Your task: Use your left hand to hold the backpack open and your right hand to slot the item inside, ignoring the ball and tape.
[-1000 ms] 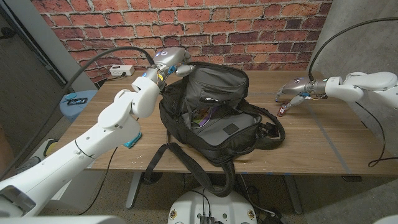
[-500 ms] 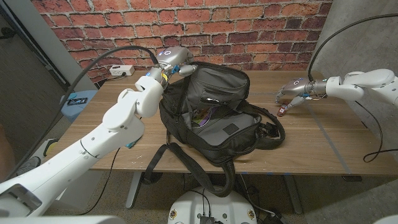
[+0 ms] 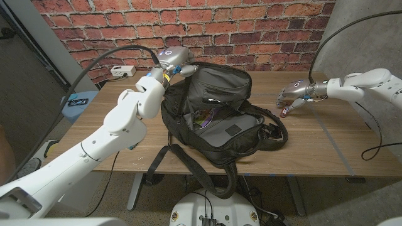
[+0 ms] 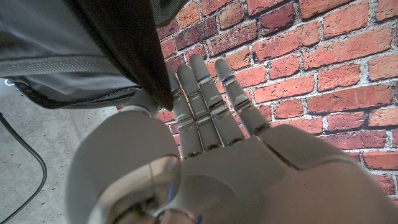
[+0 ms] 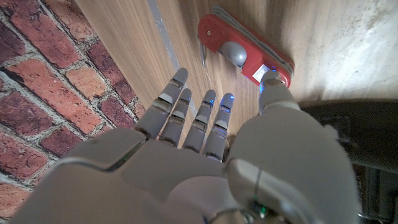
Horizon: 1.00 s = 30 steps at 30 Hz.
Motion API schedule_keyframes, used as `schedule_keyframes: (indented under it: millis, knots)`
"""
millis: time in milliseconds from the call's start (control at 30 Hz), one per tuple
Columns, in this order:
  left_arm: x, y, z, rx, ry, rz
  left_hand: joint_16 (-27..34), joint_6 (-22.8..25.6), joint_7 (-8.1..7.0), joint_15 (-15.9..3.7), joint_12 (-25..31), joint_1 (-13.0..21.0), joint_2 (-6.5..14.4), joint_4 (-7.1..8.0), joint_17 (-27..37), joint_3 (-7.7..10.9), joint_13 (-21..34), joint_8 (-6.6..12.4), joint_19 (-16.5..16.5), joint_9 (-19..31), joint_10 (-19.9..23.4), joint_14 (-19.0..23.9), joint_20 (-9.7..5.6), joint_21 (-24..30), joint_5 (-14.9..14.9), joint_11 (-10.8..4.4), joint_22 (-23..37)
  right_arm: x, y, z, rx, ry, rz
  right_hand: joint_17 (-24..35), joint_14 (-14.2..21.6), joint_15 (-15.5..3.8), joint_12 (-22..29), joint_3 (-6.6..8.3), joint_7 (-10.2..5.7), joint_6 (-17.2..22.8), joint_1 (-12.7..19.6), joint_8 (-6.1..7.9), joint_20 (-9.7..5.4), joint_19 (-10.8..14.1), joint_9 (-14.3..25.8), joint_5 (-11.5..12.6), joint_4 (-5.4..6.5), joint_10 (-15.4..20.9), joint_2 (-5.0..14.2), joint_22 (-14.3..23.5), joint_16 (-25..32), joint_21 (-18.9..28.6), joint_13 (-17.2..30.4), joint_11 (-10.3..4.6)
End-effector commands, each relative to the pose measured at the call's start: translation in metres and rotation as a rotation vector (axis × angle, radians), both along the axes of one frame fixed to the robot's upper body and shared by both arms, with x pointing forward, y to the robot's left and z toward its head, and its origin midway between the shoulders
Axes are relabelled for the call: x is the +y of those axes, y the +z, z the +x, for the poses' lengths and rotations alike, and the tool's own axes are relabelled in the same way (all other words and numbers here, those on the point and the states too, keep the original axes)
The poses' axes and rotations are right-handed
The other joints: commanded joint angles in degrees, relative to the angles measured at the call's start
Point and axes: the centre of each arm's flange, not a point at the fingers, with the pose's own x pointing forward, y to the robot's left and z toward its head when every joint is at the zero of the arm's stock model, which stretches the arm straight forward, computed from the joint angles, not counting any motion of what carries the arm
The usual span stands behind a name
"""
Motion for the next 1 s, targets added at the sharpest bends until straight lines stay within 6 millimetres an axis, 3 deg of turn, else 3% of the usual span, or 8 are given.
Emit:
schedule_keyframes:
  millis: [33, 567, 1000]
  knots:
    - [0.003, 0.0, -0.004, 0.003, 0.022, 0.005, -0.23, -0.36, 0.13, -0.07, 0.59, 0.68, -0.03, 0.05, 0.28, 0.44, 0.11, 0.45, -0.21, 0.15, 0.14, 0.66, 0.16, 0.44, 0.25, 0.06, 0.06, -0.002, -0.005, 0.004, 0.012, 0.017, -0.011, 0.24, 0.55, -8.34, 0.4, -0.23, -0.28, 0.72, 0.71, 0.29, -3.35, 0.7, 0.1, 0.39, 0.21, 0.63, -0.08, 0.07, 0.54, 0.1, 0.1, 0.18]
    - [-0.001, -0.004, -0.006, 0.018, 0.019, 0.011, -0.4, -0.45, 0.05, -0.14, 0.69, 0.63, -0.03, 0.08, 0.48, 0.42, 0.01, 0.6, -0.36, -0.05, 0.15, 0.73, 0.18, 0.96, 0.23, -0.06, -0.03, -0.01, -0.007, -0.002, 0.026, 0.008, -0.043, 0.37, 0.84, -8.46, 0.23, -0.54, -0.27, 0.89, 0.67, 0.18, -3.44, 0.82, 0.1, 0.47, 0.46, 0.84, -0.04, 0.08, 0.61, 0.05, 0.08, 0.18]
    - [-0.007, -0.005, -0.004, 0.023, 0.005, 0.006, -0.59, -0.52, 0.08, -0.08, 0.86, 0.63, 0.02, 0.09, 0.68, 0.43, 0.18, 0.89, -0.6, 0.0, -0.08, 0.73, 0.12, 1.42, 0.22, -0.1, -0.12, -0.013, 0.004, -0.006, 0.028, -0.014, -0.042, 0.45, 0.7, -8.24, -0.08, -0.84, -0.1, 0.6, 0.65, -0.11, -3.2, 0.54, 0.11, 0.54, 0.63, 0.62, -0.04, 0.09, 0.5, -0.12, 0.08, 0.14]
